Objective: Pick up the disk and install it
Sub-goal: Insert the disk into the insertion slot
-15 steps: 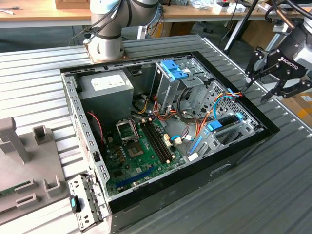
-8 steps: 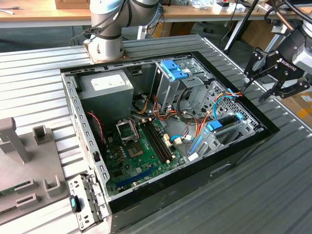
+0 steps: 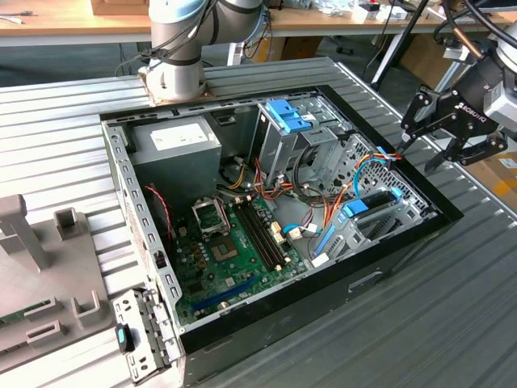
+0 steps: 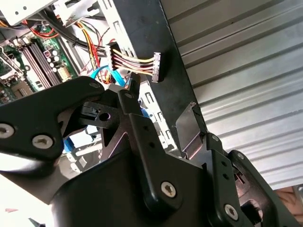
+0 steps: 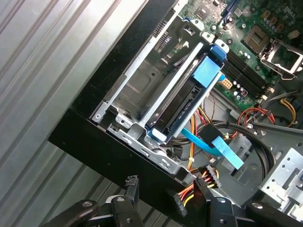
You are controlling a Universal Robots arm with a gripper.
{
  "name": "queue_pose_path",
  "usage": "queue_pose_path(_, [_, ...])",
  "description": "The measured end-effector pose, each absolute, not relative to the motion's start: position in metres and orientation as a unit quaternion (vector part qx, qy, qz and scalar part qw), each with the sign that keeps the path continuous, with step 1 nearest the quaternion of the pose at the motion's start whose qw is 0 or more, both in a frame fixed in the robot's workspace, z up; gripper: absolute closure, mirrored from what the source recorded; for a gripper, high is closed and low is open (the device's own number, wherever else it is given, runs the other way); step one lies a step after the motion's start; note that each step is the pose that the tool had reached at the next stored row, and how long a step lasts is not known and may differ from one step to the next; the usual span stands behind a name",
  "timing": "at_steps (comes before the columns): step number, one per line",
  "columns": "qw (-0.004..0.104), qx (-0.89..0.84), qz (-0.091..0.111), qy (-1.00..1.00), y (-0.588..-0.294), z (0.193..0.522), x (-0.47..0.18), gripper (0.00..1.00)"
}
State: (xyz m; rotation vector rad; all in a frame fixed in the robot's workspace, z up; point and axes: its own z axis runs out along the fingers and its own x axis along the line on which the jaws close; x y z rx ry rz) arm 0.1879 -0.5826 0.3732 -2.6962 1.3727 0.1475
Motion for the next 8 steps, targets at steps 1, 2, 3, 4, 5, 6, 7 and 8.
queue_pose_path(1, [0.056, -0.89, 0.049, 0.45, -0.5826, 0.3724, 0.1886, 0.42])
queue_pose_path(2, [0.056, -0.892, 0.049, 0.445, -0.5826, 0.3712, 0.1896, 0.42])
queue_pose_path(3, [0.056, -0.893, 0.049, 0.444, -0.5826, 0.3691, 0.1898, 0.42])
queue_pose_path(4, [0.056, -0.893, 0.049, 0.444, -0.5826, 0.3676, 0.1899, 0.42])
queue_pose_path(5, [0.056, -0.893, 0.049, 0.444, -0.5826, 0.3665, 0.1899, 0.42])
queue_pose_path(6, [0.056, -0.893, 0.049, 0.443, -0.5825, 0.366, 0.19, 0.42])
queue_pose_path(7, [0.056, -0.896, 0.05, 0.438, -0.5813, 0.3656, 0.1909, 0.42])
queue_pose_path(8, [0.055, -0.897, 0.05, 0.436, -0.581, 0.3656, 0.1924, 0.42])
